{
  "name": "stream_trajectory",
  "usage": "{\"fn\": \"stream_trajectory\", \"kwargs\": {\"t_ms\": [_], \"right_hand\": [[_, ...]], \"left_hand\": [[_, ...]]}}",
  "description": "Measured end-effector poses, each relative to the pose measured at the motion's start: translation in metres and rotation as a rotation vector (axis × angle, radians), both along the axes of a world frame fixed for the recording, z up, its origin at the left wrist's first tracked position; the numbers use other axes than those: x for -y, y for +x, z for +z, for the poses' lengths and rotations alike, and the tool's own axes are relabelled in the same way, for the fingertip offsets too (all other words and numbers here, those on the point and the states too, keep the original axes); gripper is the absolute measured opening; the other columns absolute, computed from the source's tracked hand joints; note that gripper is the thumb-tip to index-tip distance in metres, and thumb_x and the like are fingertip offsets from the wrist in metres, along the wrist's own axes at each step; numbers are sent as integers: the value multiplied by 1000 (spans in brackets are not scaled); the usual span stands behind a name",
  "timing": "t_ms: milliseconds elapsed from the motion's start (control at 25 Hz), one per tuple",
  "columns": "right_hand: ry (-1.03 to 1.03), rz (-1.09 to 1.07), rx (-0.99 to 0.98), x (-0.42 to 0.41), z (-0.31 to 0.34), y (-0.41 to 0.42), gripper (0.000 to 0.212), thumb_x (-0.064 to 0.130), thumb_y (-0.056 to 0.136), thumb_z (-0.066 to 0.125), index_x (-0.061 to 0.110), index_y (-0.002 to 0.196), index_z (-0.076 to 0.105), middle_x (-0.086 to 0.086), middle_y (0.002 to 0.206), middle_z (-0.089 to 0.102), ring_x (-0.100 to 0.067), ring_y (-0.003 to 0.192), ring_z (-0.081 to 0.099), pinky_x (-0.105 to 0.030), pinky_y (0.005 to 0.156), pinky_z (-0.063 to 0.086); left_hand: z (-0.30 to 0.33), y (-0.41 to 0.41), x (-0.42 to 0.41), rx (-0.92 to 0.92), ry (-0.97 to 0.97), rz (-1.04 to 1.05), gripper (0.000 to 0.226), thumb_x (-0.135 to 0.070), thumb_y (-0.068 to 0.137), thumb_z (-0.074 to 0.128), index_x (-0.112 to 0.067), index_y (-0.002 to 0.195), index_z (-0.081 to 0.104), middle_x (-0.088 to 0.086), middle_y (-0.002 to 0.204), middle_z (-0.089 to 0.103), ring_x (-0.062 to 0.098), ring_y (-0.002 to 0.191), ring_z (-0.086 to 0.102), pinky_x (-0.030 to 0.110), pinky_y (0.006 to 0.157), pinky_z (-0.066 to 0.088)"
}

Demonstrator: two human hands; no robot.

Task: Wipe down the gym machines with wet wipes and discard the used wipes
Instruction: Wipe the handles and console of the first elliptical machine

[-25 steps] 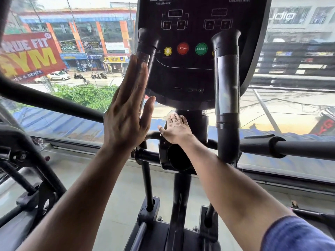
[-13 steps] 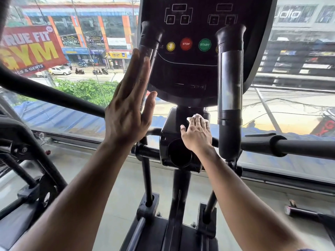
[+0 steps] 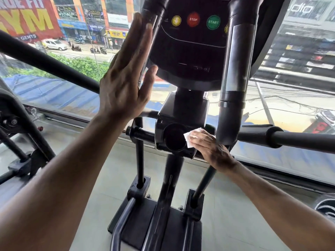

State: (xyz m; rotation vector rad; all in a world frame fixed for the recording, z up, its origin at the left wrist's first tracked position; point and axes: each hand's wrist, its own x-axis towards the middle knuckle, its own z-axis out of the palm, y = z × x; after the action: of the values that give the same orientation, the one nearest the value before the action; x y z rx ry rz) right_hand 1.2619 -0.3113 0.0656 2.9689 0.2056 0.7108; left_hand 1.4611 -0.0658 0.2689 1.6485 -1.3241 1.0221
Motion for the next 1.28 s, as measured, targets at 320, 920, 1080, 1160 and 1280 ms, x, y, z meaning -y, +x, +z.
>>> {"fn": "stream_trajectory", "kwargs": {"t_ms": [320,920,1080,1160,1280], "right_hand": [[-375,-24,-116,-3,-40,-7,47,3,108,26,10,132,66,0,141,62,-14,142,47,-55,124,17],[-146,-446,8,-58,18,102,80,43,98,48,5,161,18,-17,168,18,-29,157,12,-55,126,7],[-373,-339,-103,-60,21,119,68,28,105,31,11,163,0,-11,171,-4,-29,158,-2,-60,124,-5],[-539,-241,-187,-56,22,116,66,18,104,26,12,163,-4,-9,170,-12,-29,157,-10,-61,122,-12],[-773,-115,-279,-55,22,110,65,15,104,28,8,163,1,-10,171,-7,-32,157,-12,-60,121,-15]], "left_hand": [[1,0,1,2,5,-3,53,-19,109,48,3,156,36,23,165,31,25,156,29,25,118,39],[3,-2,1,14,9,-24,55,-14,107,52,7,155,36,26,164,31,25,156,27,38,117,43],[2,-3,0,2,24,-20,56,-13,106,53,5,156,36,24,165,30,28,156,29,43,115,45],[2,-4,-1,-4,23,-5,57,-17,106,54,2,157,36,22,165,30,25,156,29,42,111,49],[2,-5,-2,-19,29,-2,59,-22,106,54,0,158,34,20,166,29,23,156,28,35,112,48]]}}
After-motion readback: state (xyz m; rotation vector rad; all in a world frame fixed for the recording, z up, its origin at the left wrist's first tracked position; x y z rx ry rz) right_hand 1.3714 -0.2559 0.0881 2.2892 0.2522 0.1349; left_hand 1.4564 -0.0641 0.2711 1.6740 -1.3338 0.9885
